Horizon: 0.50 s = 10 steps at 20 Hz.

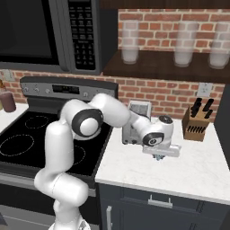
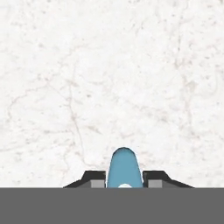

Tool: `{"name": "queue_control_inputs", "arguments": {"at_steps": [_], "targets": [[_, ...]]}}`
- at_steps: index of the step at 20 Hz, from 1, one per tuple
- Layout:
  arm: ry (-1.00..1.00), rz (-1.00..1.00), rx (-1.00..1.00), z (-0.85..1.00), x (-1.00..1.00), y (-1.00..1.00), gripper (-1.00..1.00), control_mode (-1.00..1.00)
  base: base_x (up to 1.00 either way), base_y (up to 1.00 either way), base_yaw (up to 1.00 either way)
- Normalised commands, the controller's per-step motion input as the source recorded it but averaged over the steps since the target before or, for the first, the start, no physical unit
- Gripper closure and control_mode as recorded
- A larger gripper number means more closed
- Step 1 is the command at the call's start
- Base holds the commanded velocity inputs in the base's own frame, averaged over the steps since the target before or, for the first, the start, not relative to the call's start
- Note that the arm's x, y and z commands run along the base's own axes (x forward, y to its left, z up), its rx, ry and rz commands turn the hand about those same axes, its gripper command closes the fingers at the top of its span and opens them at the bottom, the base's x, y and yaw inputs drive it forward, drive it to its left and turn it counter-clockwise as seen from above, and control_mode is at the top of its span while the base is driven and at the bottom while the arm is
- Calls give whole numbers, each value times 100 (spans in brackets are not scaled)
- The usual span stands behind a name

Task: Put the cucumber and potato in the pot. Retrieve the spatula and lightly stir the vegetables in the pot.

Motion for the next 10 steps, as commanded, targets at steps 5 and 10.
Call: {"name": "queue_control_inputs", "arguments": {"at_steps": [5,10], "targets": [[-10,4,21,-1,-40,6,100,-100,0,0,0],[-25,3,12,11,-77,6,100,-100,0,0,0]]}}
